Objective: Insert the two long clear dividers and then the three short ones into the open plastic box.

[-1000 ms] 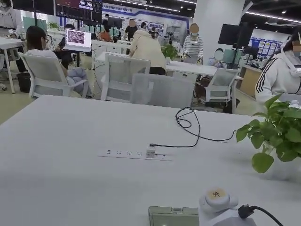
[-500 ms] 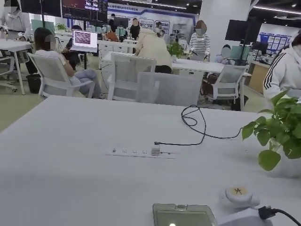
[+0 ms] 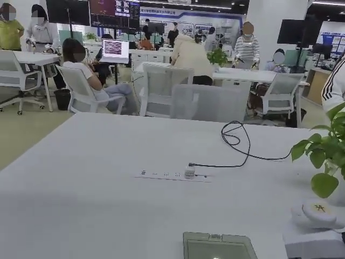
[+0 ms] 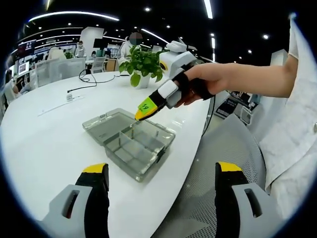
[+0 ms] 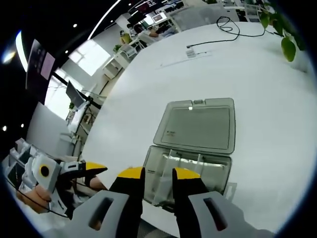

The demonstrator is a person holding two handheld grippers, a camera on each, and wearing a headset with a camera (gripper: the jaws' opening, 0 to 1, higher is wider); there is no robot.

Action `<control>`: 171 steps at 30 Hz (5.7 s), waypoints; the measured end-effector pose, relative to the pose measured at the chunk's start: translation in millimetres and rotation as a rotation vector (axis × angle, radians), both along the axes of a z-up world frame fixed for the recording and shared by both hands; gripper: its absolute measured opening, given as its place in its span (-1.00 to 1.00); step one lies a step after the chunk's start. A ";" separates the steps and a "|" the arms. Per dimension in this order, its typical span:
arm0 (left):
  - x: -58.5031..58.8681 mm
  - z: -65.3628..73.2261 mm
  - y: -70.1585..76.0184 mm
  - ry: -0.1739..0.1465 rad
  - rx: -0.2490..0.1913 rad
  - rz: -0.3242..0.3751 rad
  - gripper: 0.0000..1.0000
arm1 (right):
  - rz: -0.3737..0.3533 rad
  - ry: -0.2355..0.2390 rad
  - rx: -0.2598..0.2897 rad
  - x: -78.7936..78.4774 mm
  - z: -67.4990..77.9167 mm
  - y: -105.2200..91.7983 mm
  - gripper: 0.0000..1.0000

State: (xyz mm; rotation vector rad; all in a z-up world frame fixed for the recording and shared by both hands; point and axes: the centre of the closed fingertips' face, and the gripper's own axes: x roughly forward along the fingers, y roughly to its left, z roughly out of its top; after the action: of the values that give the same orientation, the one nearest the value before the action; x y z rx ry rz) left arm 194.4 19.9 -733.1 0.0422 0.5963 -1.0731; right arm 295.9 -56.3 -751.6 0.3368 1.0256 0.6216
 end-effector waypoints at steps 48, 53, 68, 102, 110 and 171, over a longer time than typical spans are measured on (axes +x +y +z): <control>11.2 3.3 10.5 0.000 0.007 0.167 0.86 | 1.130 -0.330 -0.454 -48.4 -70.8 -113.6 0.25; 10.4 2.3 12.3 0.005 0.005 0.173 0.87 | 1.195 -0.325 -0.500 -47.9 -85.5 -118.3 0.14; 9.8 2.1 14.3 0.010 0.002 0.175 0.86 | 1.264 -0.345 -0.577 -42.2 -103.4 -124.1 -0.10; 7.6 0.5 13.2 0.016 0.000 0.170 0.84 | 1.261 -0.364 -0.612 -40.4 -98.6 -122.2 -0.34; 7.4 1.5 10.7 0.013 -0.003 0.162 0.84 | 1.218 -0.376 -0.620 -36.9 -87.4 -126.2 -0.34; 33.0 62.5 -98.5 0.514 -0.466 0.202 -0.28 | 1.092 -0.779 -0.607 -71.0 83.1 -31.2 -0.34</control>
State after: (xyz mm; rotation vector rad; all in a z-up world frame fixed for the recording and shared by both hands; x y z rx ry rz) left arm 227.4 -78.6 -670.6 -0.7039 0.7756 -1.0040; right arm 224.9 -87.5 -668.5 -1.0155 0.5101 1.2240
